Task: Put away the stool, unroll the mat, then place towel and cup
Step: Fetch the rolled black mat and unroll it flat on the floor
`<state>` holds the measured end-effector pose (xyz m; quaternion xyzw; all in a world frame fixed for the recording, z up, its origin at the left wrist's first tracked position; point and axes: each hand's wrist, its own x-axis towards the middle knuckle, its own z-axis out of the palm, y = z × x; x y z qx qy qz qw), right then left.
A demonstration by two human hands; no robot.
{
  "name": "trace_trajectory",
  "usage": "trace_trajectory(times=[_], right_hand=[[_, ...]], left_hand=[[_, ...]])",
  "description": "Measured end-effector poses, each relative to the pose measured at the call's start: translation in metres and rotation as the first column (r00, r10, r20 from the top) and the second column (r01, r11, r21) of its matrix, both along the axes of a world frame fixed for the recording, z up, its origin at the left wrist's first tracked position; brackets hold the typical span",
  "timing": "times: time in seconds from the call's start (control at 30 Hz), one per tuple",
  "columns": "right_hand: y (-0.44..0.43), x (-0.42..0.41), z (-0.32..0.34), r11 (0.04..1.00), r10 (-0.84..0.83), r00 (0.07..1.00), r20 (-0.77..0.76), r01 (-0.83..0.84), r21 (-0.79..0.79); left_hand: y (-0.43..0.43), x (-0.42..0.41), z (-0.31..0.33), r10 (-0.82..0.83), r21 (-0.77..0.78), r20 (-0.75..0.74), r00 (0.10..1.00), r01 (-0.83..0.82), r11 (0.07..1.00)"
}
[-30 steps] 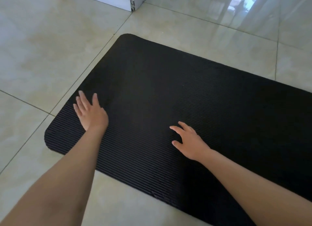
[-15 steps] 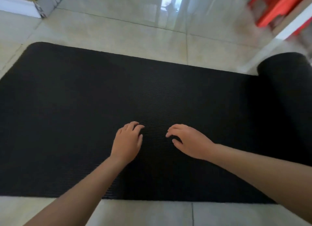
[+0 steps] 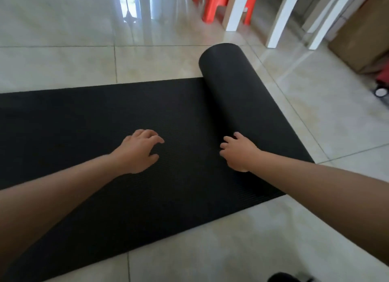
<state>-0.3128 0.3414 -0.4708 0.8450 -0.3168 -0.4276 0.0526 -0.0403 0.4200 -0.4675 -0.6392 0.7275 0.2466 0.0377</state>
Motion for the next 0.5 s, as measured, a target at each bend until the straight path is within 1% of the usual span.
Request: trace_trajectory(times=[0.03,0.07,0.1,0.2,0.27,0.33,0.43,0.5], right_hand=[[-0.006,-0.018,-0.003,0.998,0.052,0.997,-0.057,-0.053,-0.020],[-0.011,-0.035,-0.005,0.996,0.081,0.994,-0.070,-0.083,-0.033],[-0.015,-0.047,-0.007,0.994,0.101,0.994,-0.048,-0.103,-0.047],[-0.026,-0.078,-0.008,0.982,0.160,0.984,0.082,-0.150,-0.114],[-0.034,-0.101,-0.012,0.978,0.131,0.987,0.090,-0.114,-0.176],[-0.040,-0.125,-0.019,0.967,0.067,0.993,0.099,-0.040,-0.250],[-0.052,-0.170,-0.022,0.946,-0.024,0.968,0.251,0.103,-0.307],[-0.058,-0.188,-0.021,0.936,-0.045,0.955,0.295,0.144,-0.322]], left_hand=[[-0.009,-0.017,0.005,-0.018,0.013,0.025,1.000,0.018,1.000],[-0.018,-0.034,0.007,-0.032,0.025,0.043,0.999,0.031,0.999],[-0.026,-0.049,0.009,-0.037,0.029,0.053,0.998,0.035,0.999],[-0.048,-0.103,0.004,-0.022,0.035,0.055,0.998,0.020,0.999],[-0.062,-0.148,-0.005,0.010,0.052,0.038,0.999,-0.012,0.999],[-0.073,-0.190,-0.014,0.057,0.078,-0.004,0.998,-0.057,0.995],[-0.089,-0.257,-0.022,0.129,0.132,-0.068,0.989,-0.120,0.984],[-0.098,-0.289,-0.025,0.132,0.143,-0.068,0.989,-0.121,0.982]])
